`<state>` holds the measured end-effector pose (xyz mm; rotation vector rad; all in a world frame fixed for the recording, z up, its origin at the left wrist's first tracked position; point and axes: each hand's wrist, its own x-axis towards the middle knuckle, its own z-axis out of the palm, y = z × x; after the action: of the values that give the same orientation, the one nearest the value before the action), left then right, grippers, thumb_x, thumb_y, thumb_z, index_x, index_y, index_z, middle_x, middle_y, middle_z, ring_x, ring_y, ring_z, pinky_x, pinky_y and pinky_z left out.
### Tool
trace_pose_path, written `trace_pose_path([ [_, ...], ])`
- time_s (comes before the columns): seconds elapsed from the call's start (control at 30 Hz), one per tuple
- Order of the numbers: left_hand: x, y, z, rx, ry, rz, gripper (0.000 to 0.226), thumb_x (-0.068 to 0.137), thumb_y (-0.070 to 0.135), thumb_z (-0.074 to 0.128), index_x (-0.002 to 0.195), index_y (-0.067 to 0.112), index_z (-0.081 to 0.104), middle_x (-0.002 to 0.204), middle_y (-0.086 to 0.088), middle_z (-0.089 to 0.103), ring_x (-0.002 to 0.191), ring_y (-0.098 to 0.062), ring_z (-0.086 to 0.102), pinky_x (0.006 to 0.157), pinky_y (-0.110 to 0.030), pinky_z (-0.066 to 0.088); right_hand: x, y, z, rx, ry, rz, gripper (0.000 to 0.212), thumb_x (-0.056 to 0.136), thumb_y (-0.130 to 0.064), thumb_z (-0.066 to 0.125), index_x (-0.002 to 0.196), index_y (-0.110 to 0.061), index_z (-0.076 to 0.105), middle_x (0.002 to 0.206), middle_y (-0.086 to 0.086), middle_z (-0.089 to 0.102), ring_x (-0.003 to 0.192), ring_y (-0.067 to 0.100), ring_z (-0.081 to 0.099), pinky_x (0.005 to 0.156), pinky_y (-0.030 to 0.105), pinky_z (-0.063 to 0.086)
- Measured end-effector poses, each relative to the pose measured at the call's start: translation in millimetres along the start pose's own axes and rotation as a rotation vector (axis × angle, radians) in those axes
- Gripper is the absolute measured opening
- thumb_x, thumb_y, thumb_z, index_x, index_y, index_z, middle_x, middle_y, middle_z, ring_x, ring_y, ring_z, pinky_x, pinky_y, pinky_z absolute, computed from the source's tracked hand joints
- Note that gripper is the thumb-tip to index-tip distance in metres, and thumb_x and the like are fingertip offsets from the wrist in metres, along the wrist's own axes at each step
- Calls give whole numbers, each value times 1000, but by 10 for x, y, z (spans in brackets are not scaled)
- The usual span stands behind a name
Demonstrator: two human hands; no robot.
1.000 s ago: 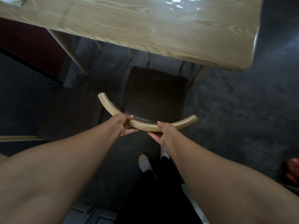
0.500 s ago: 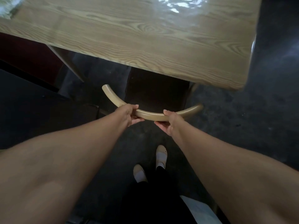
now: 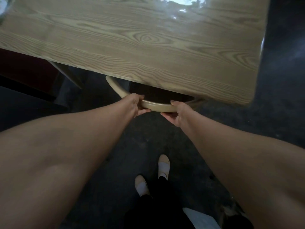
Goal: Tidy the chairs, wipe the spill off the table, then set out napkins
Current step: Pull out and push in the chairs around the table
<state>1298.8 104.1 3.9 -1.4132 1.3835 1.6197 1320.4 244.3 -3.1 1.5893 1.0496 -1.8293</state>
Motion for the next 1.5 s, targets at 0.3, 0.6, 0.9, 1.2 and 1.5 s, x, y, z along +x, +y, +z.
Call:
trace_pose_path([
  [0.3,158,142,-201,92,-16,114,29,91,23,64,113,6,58,114,-18,65,99,-34,68,80,-45,59,-15,-21,236,31,-5,21,45,88,-11,69,128,-6,50,126,16,58,115,35,59,88,47,55],
  [0.6,-19,86,-21,-110,255,138,41,105,24,27,142,8,34,122,-10,52,106,-36,61,60,-48,58,-77,-10,269,-127,52,69,39,97,-20,55,131,-5,45,125,20,57,113,35,60,94,51,51],
  [0.9,80,34,-41,17,232,278,48,99,13,46,145,9,32,119,-6,62,84,-24,70,41,-28,56,-90,-58,295,-66,65,70,34,98,-18,54,127,-2,49,124,16,61,112,32,62,91,50,53],
  [1.2,-271,55,-391,136,87,197,24,93,11,60,115,2,55,126,-14,56,112,-28,61,81,-37,59,-351,10,204,-314,60,74,48,97,-32,54,137,-8,41,142,13,47,127,27,52,104,51,42],
  [1.5,-711,-280,-1065,-19,70,320,14,98,11,49,110,10,57,92,-6,61,87,-20,68,76,-32,58,-802,618,282,-648,-156,-57,45,97,-26,44,140,-13,41,140,11,51,122,28,57,69,38,51],
])
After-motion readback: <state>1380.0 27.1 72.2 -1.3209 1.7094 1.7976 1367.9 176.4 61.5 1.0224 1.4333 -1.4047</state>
